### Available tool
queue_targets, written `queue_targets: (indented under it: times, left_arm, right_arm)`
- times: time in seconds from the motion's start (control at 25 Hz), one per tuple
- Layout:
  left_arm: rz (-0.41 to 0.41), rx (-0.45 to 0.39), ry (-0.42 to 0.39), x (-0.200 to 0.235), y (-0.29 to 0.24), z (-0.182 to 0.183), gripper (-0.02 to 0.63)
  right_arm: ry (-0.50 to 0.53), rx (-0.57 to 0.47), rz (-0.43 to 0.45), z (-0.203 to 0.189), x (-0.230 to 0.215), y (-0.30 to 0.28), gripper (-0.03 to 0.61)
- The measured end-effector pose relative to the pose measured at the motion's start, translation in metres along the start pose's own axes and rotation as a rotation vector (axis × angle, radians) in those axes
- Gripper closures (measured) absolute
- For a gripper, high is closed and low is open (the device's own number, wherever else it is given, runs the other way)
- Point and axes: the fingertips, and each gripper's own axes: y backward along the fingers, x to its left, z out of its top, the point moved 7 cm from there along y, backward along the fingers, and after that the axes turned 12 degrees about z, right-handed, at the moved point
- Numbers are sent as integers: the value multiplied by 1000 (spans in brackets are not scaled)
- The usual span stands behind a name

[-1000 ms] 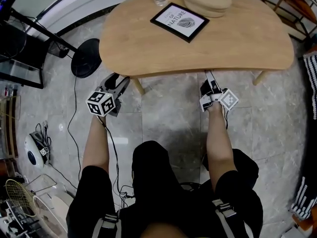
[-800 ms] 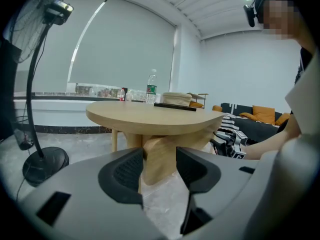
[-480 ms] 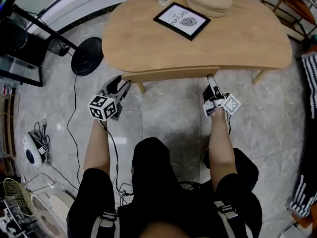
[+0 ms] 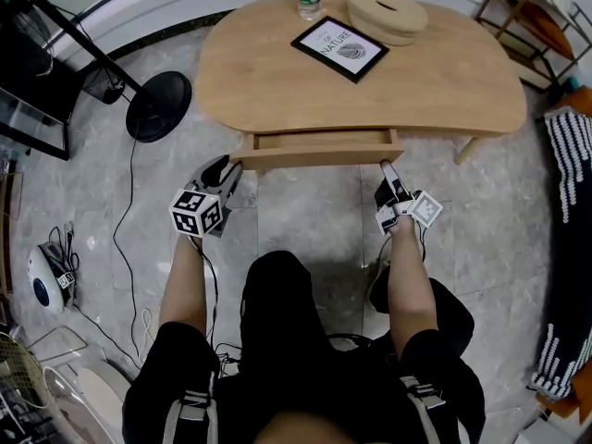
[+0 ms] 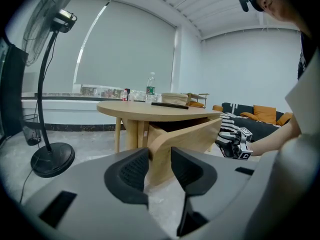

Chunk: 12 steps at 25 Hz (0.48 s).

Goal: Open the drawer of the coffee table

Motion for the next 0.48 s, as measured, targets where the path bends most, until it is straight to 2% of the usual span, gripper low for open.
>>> queue_targets:
  times: [0.28, 0.48]
  left_arm:
    - [-3, 1, 29, -2, 17, -5, 465]
    - [-2, 11, 19, -5, 20, -7, 466]
  right_arm:
    - [-10, -24, -31, -13, 11, 13, 376]
    - [5, -37, -39, -15, 11, 17, 377]
